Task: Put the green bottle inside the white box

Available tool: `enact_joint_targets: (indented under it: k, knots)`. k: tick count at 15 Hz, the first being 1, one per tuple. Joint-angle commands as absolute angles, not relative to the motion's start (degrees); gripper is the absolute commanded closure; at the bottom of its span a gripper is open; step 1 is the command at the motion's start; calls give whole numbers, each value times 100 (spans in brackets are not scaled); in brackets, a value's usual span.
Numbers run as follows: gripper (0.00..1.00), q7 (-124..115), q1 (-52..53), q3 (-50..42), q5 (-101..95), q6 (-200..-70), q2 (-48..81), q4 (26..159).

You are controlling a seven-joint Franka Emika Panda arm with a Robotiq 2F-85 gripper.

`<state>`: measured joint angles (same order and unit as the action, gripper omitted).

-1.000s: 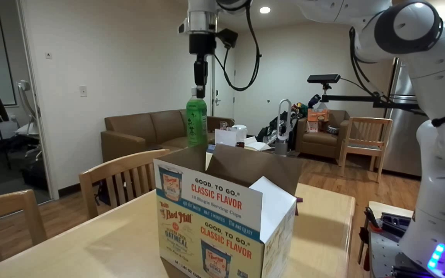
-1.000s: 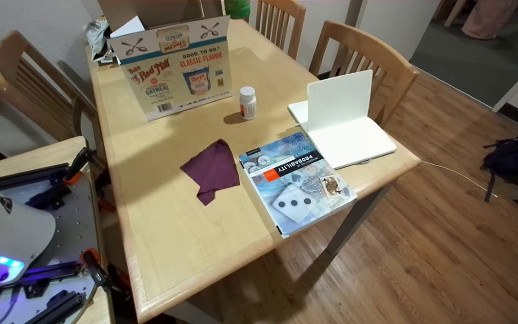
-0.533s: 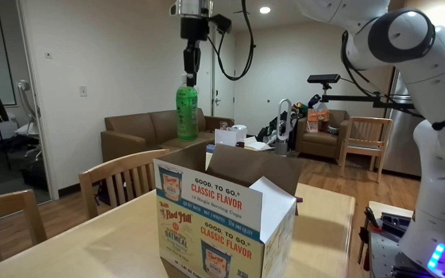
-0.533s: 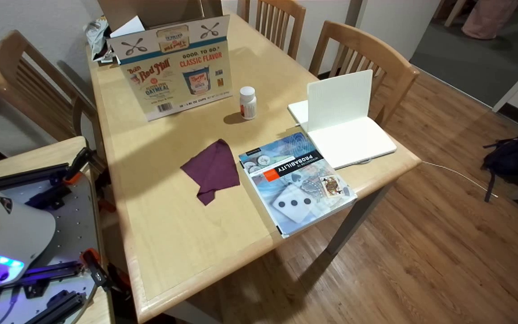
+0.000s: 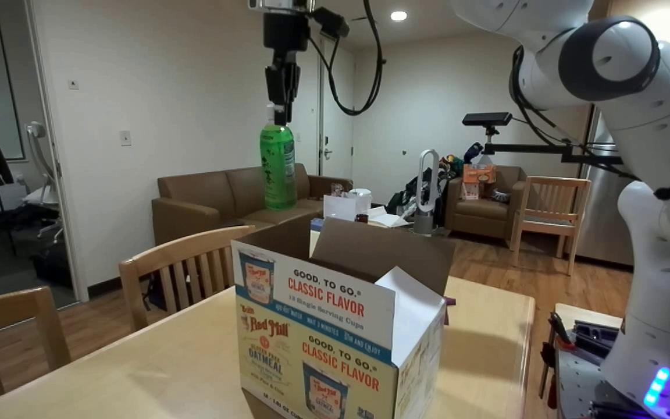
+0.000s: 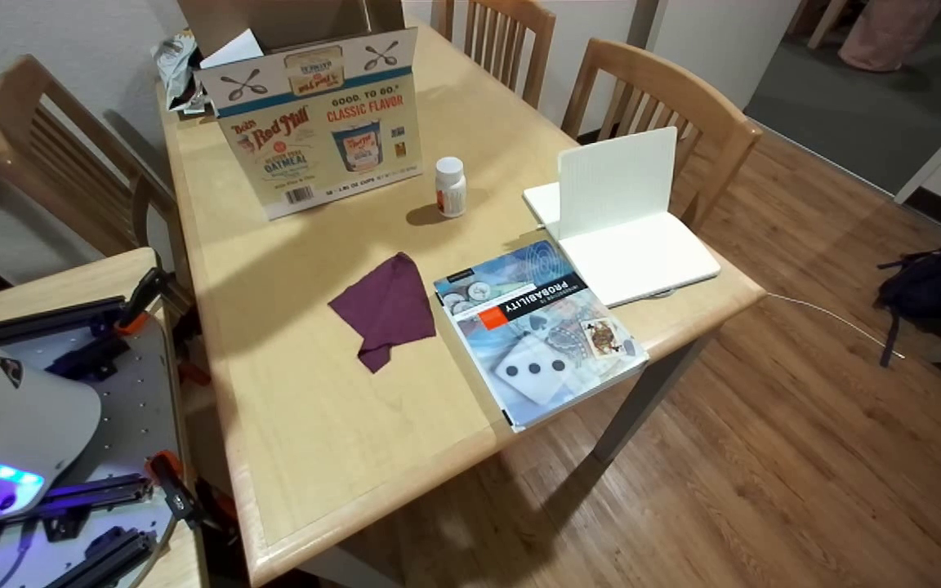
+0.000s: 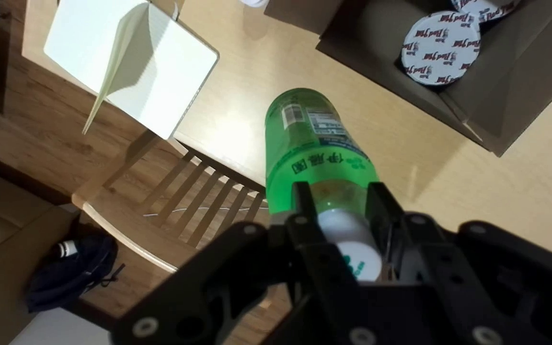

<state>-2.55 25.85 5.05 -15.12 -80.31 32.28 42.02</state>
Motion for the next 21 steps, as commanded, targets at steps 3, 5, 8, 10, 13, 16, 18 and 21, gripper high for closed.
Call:
enact_joint_targets:
  k: [3, 5, 8, 10, 13, 16, 18, 21]
  knots:
    - [89, -1079, 2779, 534, -1429, -7581, 2980, 4267]
    - [89, -1319, 2908, 590, -1383, -7591, 2926, 4256]
    - [89, -1661, 3193, 628, -1445, -7551, 2814, 4272]
    - [89, -1899, 3329, 643, -1421, -7531, 2636, 4385]
    - [90, -2258, 3443, 650, -1378, -7419, 2294, 4600]
    - [90, -2587, 3476, 642, -1391, -7326, 1911, 4885]
    - [90, -2742, 3411, 630, -1361, -7402, 1572, 5290]
    - [90, -2866, 3220, 595, -1135, -7716, 971, 6207]
